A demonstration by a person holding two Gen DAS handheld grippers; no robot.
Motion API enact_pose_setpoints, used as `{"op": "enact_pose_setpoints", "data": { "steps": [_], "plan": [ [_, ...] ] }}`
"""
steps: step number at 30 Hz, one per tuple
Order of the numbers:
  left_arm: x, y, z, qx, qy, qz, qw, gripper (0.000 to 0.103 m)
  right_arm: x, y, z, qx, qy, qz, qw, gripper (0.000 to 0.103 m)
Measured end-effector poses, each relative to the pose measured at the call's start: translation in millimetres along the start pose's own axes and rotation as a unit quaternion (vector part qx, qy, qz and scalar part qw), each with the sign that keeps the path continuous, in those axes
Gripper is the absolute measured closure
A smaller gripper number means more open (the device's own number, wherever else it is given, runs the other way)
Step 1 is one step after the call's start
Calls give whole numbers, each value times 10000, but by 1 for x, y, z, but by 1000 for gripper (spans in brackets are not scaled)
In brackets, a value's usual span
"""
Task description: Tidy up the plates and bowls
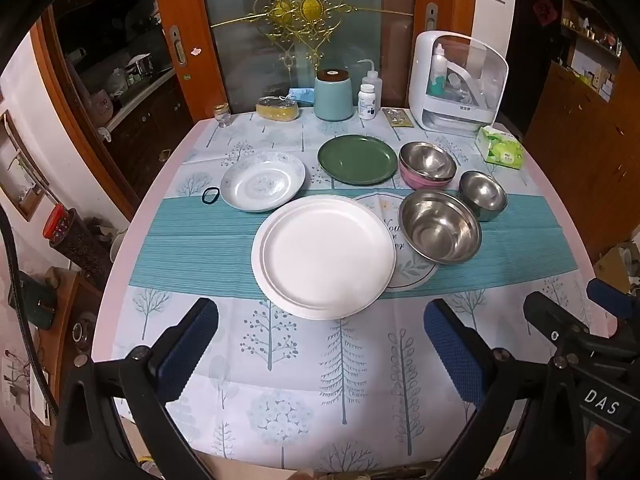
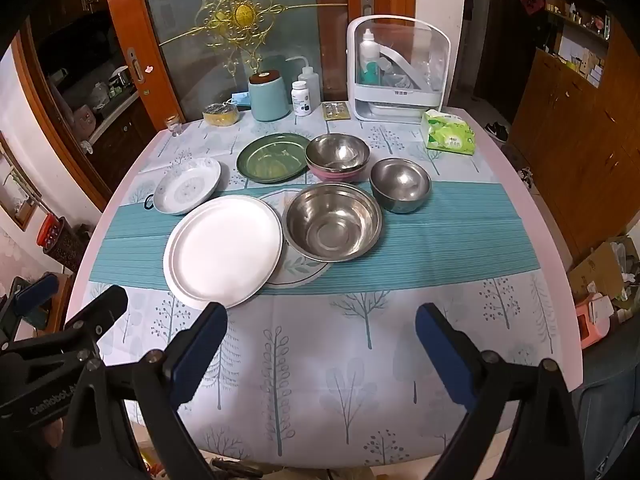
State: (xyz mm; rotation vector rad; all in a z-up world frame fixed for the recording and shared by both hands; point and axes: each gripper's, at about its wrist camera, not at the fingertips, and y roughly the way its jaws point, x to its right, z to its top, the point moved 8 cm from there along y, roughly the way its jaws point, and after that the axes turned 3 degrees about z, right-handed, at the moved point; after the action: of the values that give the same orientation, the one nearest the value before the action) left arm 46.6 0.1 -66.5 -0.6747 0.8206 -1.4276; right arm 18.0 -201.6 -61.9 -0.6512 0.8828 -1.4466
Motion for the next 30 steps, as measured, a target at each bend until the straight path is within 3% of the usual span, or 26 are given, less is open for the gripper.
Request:
{"op": "enact_pose_setpoints", "data": {
  "steps": [7, 30],
  "plan": [
    [-2, -8, 11, -17, -23, 24, 10000, 1, 0, 1, 0, -3, 0, 6, 10000, 7],
    [4, 2, 4, -9, -65, -206, 9998, 3, 0, 3, 3, 6, -2, 10, 10000, 7]
  ]
}}
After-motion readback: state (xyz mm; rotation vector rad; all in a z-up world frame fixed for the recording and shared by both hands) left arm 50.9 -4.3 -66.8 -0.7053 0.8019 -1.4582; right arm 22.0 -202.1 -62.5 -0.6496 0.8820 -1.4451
